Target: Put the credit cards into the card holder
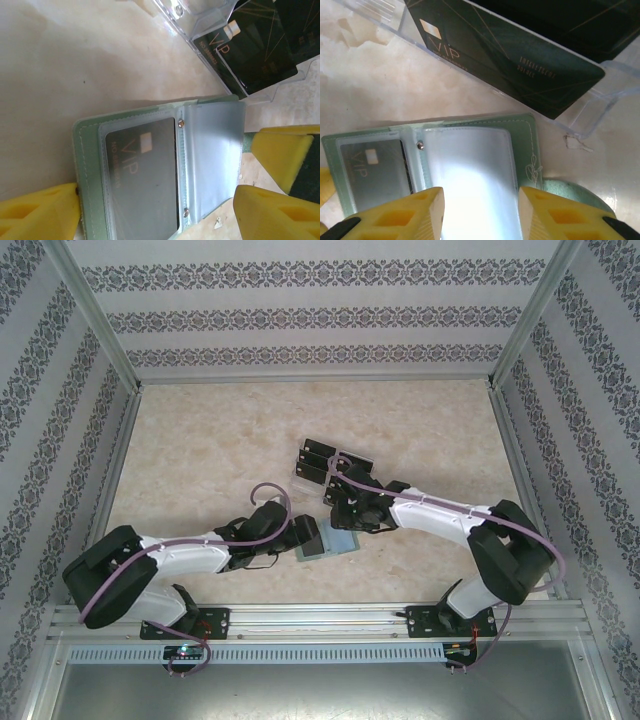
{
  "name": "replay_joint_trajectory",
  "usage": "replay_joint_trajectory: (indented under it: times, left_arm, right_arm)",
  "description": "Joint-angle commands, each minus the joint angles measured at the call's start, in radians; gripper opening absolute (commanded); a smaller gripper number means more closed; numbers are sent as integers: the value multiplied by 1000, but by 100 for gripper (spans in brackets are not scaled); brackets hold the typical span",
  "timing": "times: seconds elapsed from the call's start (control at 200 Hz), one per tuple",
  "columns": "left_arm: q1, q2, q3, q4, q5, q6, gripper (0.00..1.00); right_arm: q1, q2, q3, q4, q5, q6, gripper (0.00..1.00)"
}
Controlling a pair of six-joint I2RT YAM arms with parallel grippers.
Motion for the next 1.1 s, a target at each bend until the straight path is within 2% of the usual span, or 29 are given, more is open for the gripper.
replay_joint_trajectory:
  times: [0.0,0.255,0.385,0.525,0.744,0.899,1.094]
  left_arm:
    - [1,-60,30,-100,-62,32,80]
    - [42,-103,115,-375,-143,169,81]
    - [44,-79,189,-530,-199,258,80]
    - [51,-52,233,-625,-225,310,80]
    - [54,-6,231,-665,-228,328,79]
    - [54,28,227,-653,-228,333,78]
    - [54,62,226,-636,-227,340,77]
  right_arm:
    - [-3,-78,-8,-42,-5,-9,44]
    - [10,-162,-23,-57,-36,-13,42]
    - [16,-153,-15,-53,-65,-31,40]
    - [18,-116,-2,-53,-75,-70,38]
    - [34,-12,63,-98,-47,-141,35]
    - [34,15,79,-112,9,-158,35]
    - [36,44,93,-115,18,-171,34]
